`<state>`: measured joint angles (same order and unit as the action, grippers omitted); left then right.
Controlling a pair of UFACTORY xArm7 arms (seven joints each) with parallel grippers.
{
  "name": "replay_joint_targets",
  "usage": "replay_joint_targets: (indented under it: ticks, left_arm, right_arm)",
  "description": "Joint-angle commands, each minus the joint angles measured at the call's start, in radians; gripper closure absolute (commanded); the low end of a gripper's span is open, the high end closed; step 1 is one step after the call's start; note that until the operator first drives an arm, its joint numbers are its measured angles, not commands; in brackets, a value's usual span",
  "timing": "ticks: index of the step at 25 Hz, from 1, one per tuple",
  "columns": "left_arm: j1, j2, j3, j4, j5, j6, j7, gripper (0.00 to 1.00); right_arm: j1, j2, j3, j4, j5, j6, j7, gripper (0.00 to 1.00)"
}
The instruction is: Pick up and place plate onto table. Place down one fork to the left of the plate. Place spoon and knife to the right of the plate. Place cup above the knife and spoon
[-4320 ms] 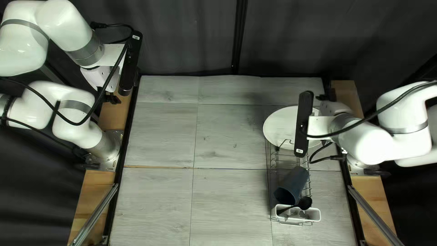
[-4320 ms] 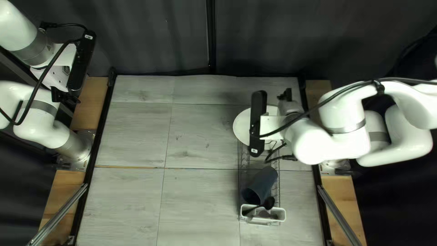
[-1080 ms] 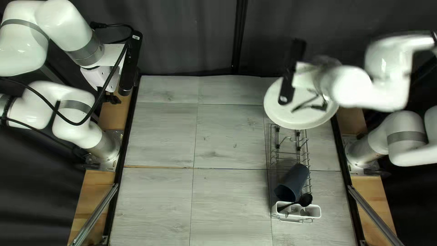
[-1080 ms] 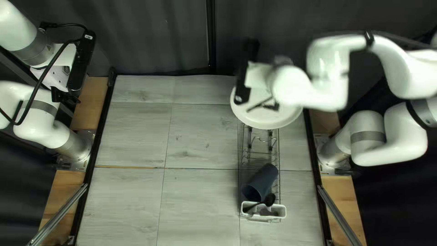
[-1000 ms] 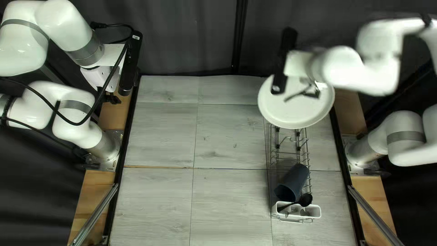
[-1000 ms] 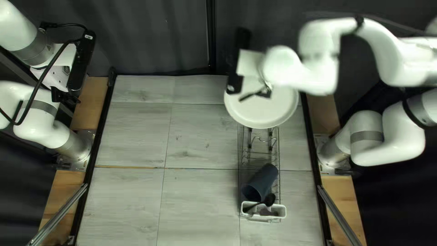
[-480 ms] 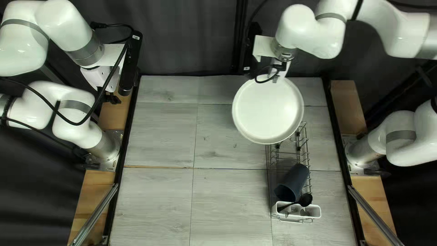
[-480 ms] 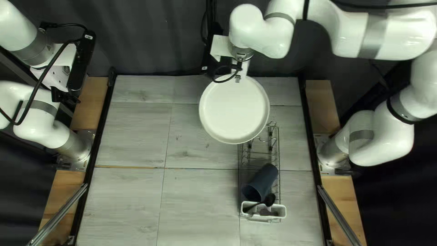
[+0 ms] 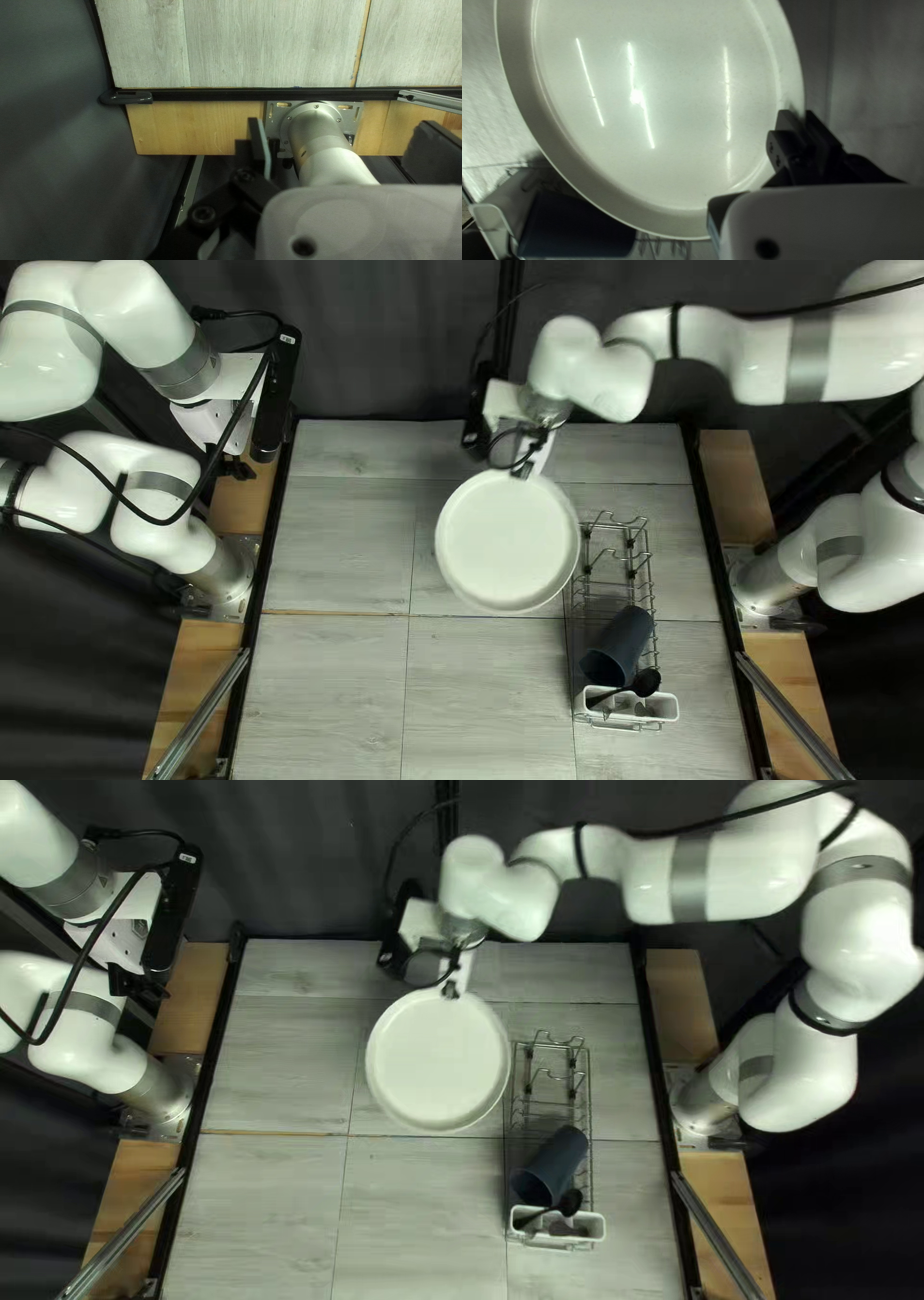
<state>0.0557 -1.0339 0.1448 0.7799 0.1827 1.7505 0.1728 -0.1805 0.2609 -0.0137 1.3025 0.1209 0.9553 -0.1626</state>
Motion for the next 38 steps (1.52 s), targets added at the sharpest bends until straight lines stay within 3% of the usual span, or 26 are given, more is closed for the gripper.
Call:
replay_joint_targets:
  ticks: [1,12,20,21,22,23,28,31,38]
  left_arm:
    - [0.0,0.0,0.0,0.0,0.0,0.0,0.0,0.0]
    - [0.0,0.0,0.0,0.0,0.0,0.0,0.0,0.0]
    - [0.0,0.0,0.0,0.0,0.0,0.0,0.0,0.0]
    - [0.0,0.0,0.0,0.0,0.0,0.0,0.0,0.0]
    - [0.0,0.0,0.0,0.0,0.0,0.0,0.0,0.0]
    - [0.0,0.0,0.0,0.0,0.0,0.0,0.0,0.0]
    - [0.0,0.0,0.0,0.0,0.0,0.0,0.0,0.0]
    - [0.0,0.0,0.0,0.0,0.0,0.0,0.0,0.0]
    - [0.0,0.0,0.0,0.0,0.0,0.0,0.0,0.0]
  right_arm:
    - [-0.001,0.103,0.022,0.044,0.033,-0.062,-0.034,1.0]
    - [-0.031,0.274,0.072,0.121,0.103,-0.123,-0.136,1.0]
    - [-0.048,0.327,0.078,0.156,0.108,-0.122,-0.176,1.0]
    - [-0.049,0.33,0.079,0.158,0.109,-0.122,-0.179,0.9]
    - [-0.051,0.338,0.079,0.164,0.108,-0.123,-0.184,0.42]
    - [-0.051,0.34,0.078,0.165,0.107,-0.124,-0.185,0.02]
    - [-0.038,0.303,0.057,0.129,0.077,-0.141,-0.163,0.0]
    - [-0.012,0.215,0.028,0.061,0.024,-0.141,-0.112,0.0]
    - [0.106,-0.106,0.019,-0.131,-0.281,-0.014,0.168,0.0]
